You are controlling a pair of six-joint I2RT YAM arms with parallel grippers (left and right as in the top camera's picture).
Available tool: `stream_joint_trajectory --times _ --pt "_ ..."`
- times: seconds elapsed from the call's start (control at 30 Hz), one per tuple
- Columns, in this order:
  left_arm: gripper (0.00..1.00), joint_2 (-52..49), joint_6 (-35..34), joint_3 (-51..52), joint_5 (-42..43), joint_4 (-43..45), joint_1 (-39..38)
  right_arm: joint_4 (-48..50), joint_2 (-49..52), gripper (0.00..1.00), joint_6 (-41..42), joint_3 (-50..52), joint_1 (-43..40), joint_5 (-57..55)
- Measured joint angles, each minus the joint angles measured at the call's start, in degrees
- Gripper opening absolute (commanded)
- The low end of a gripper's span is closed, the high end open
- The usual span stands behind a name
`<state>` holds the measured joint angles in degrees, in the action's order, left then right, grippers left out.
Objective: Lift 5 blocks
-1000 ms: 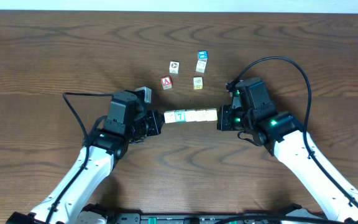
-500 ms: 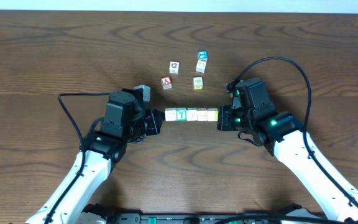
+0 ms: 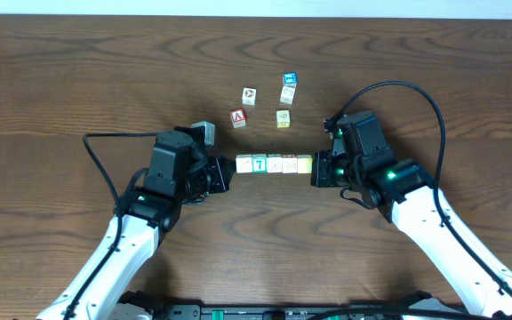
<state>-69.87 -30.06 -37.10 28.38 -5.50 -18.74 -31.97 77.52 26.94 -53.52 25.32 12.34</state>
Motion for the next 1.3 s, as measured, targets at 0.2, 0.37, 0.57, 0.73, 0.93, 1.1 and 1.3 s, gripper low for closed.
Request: stream_joint_trajectory --times 0.2,0.37,0.57,0.73,0.93,1.1,1.3 --pt "0.07 0.02 0.00 0.00 0.00 0.00 0.00 0.00 -0.02 0.01 0.00 0.00 0.00 0.00" --pt "0.07 0.02 -0.02 0.00 -0.02 0.00 0.00 0.00 0.00 0.01 0.00 0.00 0.00 0.00" --pt "0.07 0.02 -0.02 0.00 0.26 0.00 0.00 -0.66 0.00 0.01 0.00 0.00 0.00 -0.17" --pt "0.07 0.02 -0.07 0.00 0.85 0.07 0.00 -1.42 0.00 0.01 0.00 0.00 0.00 -0.20" --pt "0.07 0.02 -0.15 0.00 1.07 -1.27 0.00 -1.68 -0.02 0.01 0.00 0.00 0.00 -0.04" --pt "0.07 0.02 -0.13 0.00 1.11 -1.86 0.00 -1.81 0.00 0.01 0.00 0.00 0.00 0.07" --pt "0.07 -0.15 -0.15 0.00 1.31 -2.08 0.00 -1.92 1.03 0.01 0.00 0.00 0.00 0.07"
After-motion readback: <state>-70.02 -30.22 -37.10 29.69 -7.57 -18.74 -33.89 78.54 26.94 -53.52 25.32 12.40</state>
